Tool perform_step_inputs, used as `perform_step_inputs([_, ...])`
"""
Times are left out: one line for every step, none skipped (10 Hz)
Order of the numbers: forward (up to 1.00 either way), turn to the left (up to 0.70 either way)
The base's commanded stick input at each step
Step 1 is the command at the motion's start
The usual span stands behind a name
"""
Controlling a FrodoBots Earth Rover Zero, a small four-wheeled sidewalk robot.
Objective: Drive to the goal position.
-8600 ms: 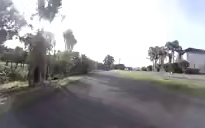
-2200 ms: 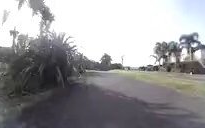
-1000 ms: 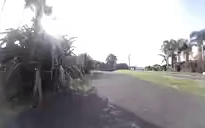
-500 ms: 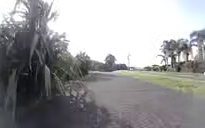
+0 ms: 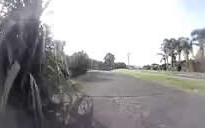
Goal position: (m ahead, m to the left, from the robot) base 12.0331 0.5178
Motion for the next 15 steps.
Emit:
perform_step_inputs([1.00, 0.00])
perform_step_inputs([1.00, 0.00])
perform_step_inputs([1.00, 0.00])
perform_step_inputs([1.00, 0.00])
perform_step_inputs([1.00, 0.00])
perform_step_inputs([1.00, 0.00])
perform_step_inputs([1.00, 0.00])
perform_step_inputs([1.00, 0.00])
perform_step_inputs([1.00, 0.00])
perform_step_inputs([1.00, 0.00])
perform_step_inputs([1.00, 0.00])
perform_step_inputs([1.00, 0.00])
perform_step_inputs([1.00, 0.00])
perform_step_inputs([1.00, 0.00])
perform_step_inputs([1.00, 0.00])
